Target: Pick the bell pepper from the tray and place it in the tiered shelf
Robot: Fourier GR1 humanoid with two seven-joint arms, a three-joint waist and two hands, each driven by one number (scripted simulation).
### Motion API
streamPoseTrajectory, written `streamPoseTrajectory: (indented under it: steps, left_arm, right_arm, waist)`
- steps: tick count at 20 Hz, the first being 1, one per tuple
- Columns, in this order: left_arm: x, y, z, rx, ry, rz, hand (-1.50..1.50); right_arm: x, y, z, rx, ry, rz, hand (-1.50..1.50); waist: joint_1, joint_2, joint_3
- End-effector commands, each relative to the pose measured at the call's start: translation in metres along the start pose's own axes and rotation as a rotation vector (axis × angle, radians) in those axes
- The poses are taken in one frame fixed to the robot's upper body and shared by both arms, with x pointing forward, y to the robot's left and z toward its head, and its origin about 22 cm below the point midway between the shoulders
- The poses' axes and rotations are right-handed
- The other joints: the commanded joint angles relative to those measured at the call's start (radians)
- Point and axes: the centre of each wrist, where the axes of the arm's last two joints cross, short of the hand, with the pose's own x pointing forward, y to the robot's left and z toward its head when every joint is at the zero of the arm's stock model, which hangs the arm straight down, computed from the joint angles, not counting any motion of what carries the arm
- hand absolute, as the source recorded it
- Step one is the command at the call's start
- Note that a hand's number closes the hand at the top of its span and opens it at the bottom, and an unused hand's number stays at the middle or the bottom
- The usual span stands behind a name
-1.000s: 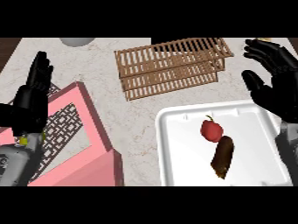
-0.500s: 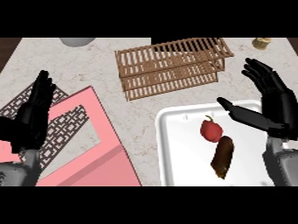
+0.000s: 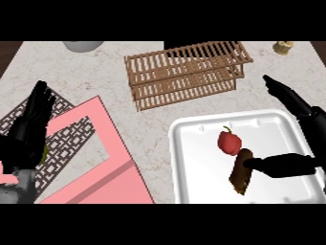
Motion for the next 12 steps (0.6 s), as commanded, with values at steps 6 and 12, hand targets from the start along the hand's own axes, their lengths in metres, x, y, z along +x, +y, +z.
streamPoseTrajectory:
  steps: [6,12]
  left_arm:
    - [0.005,0.0,-0.001,-0.024,-0.017,-0.01,0.0]
    - [-0.011,0.008,0.012,-0.034,0.004,0.01,0.0]
  right_arm:
    - [0.053,0.017,0.0,0.091,0.244,0.618,-1.5]
    - [0.076,0.075,-0.011,0.092,0.398,0.717,-1.5]
  waist:
    - [0.024,0.003,-0.003]
    - [0.029,0.006,0.001]
